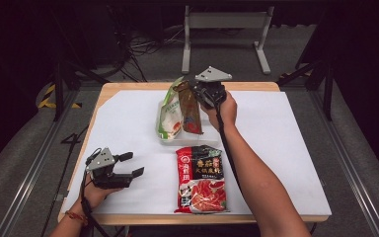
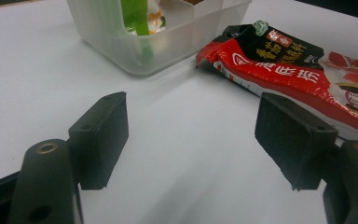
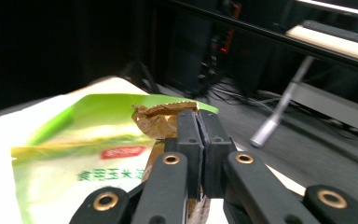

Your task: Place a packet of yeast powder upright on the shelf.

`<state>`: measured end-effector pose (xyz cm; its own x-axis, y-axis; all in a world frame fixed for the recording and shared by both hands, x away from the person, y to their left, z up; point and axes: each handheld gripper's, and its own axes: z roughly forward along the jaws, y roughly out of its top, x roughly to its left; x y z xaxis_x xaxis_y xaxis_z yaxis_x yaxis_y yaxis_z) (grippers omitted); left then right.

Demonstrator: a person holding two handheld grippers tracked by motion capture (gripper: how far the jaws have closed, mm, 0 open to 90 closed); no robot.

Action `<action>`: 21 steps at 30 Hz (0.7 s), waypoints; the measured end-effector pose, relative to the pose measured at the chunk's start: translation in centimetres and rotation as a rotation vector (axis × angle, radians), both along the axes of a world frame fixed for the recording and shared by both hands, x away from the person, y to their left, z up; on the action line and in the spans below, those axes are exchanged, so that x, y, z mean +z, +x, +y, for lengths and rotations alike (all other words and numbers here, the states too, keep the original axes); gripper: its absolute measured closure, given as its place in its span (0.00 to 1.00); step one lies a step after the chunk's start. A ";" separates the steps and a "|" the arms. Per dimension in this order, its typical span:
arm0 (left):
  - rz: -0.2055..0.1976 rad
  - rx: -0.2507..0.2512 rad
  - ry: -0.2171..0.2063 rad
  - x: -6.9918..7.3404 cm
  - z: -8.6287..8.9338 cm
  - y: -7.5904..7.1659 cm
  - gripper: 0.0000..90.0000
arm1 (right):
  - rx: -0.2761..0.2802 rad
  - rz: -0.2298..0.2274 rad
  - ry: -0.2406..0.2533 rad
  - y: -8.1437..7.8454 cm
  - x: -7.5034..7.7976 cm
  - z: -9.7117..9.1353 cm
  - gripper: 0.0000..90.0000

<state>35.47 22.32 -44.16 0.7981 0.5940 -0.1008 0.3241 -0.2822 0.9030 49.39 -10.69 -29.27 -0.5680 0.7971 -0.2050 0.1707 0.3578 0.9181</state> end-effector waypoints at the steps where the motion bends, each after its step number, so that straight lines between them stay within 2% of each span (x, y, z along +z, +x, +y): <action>1: -0.003 0.001 0.000 0.0 0.0 0.0 0.30 | 0.000 0.000 0.000 0.0 0.0 0.0 0.99; 2: -0.002 0.000 -0.001 0.0 0.1 0.0 0.30 | -0.032 -0.001 0.002 -0.1 0.0 0.0 0.99; 5: -0.001 0.002 0.002 0.0 0.1 0.0 0.30 | -0.062 -0.002 0.002 -0.1 0.1 0.0 0.99; 7: -0.008 -0.002 0.000 0.1 0.1 0.0 0.30 | -0.109 -0.022 -0.022 -0.1 0.0 0.2 0.99; 8: -0.010 -0.001 0.001 0.1 0.0 0.0 0.30 | -0.109 -0.022 -0.022 -0.1 0.0 0.2 0.99; 9: -0.010 0.000 -0.003 0.1 0.0 0.0 0.30 | -0.138 -0.024 -0.007 0.0 -0.1 0.2 0.99; 16: -0.004 -0.001 -0.013 0.2 0.1 0.1 0.30 | -0.180 -0.052 0.016 0.5 0.2 0.2 0.99; 21: -0.002 -0.004 -0.015 0.1 -0.1 0.1 0.30 | -0.208 -0.029 0.028 1.5 0.0 0.4 0.99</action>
<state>35.57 22.25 -44.06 0.8007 0.5892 -0.1084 0.3213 -0.2695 0.9078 50.88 -10.30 -29.29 -0.3847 0.9022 -0.1951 0.2115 0.2919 0.9328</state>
